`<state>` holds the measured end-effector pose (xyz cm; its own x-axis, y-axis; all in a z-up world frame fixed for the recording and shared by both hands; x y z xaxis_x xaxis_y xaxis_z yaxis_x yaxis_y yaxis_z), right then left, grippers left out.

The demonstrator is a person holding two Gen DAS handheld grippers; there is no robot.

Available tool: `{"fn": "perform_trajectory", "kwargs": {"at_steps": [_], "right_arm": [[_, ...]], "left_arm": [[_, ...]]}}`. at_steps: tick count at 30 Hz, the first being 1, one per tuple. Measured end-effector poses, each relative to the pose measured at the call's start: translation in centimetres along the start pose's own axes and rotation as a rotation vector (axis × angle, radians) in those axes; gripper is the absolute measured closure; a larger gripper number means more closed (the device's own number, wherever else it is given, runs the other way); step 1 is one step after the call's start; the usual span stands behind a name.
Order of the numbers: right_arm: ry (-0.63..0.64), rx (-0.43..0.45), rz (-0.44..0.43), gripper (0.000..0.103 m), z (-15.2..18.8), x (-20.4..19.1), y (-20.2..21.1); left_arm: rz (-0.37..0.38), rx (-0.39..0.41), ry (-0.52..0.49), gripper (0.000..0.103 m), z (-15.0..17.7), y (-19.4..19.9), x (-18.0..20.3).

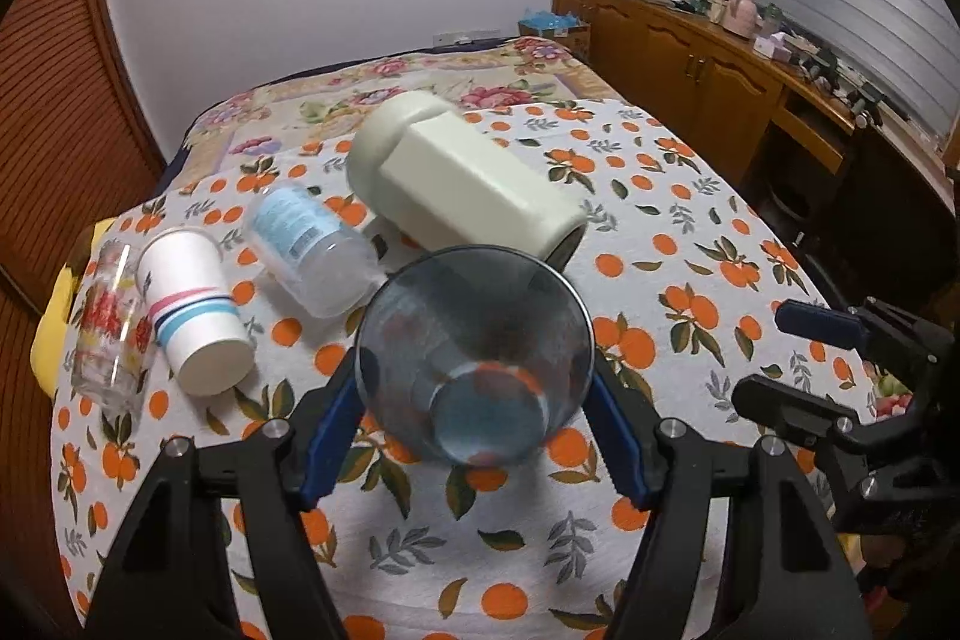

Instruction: Flip cup upright

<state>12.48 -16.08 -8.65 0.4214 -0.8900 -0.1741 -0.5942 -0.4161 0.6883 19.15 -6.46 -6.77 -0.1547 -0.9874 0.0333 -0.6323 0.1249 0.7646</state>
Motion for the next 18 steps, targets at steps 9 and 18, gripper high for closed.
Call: {"fn": "perform_trajectory", "kwargs": {"at_steps": [9,18], "right_arm": [[-0.024,0.009,0.017,0.026,-0.1,1.2,0.3],[-0.026,0.030,0.016,0.026,-0.5,0.8,0.8]], "left_arm": [[0.017,0.015,0.004,0.032,-0.1,0.4,0.2],[0.065,0.078,0.057,0.027,0.5,2.7,-0.4]]}}
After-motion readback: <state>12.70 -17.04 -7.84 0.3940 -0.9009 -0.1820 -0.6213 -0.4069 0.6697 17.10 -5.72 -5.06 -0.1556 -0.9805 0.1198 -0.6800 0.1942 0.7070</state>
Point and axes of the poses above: each gripper's, at about its wrist camera, not at the fingertips, and y roughly against the way its jaws point, x to its right, z to its underside, the point moved 6 cm from there along -y, roughly the way its jaws point, and after that the axes turned 2 degrees about y, right-handed, at the moved point
